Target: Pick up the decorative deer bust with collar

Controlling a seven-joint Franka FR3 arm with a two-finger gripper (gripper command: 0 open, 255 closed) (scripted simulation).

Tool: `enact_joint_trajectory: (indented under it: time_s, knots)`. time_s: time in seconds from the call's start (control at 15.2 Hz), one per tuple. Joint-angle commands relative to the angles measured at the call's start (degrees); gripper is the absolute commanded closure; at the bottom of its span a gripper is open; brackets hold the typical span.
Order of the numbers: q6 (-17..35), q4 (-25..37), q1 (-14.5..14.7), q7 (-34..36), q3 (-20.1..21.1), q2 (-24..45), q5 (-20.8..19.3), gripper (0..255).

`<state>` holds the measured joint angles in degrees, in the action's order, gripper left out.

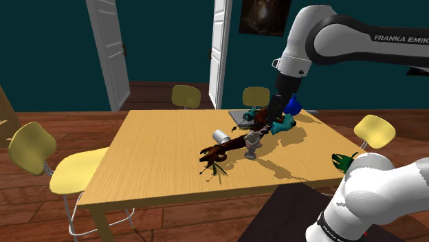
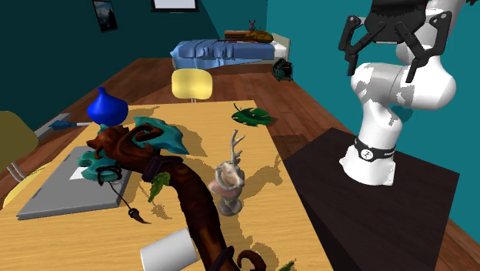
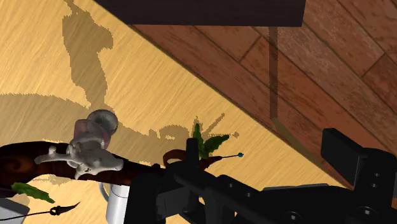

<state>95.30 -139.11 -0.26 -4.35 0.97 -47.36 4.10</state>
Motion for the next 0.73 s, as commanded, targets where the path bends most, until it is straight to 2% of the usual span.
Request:
enact_joint_trajectory:
  time_s: [0.0, 0.66]
  knots:
    - [0.0, 0.0, 0.0, 0.0, 0.0, 0.0, 0.0, 0]
    - [12.5, -3.9, -0.3, -20.9, -10.5, 11.0, -9.2, 0]
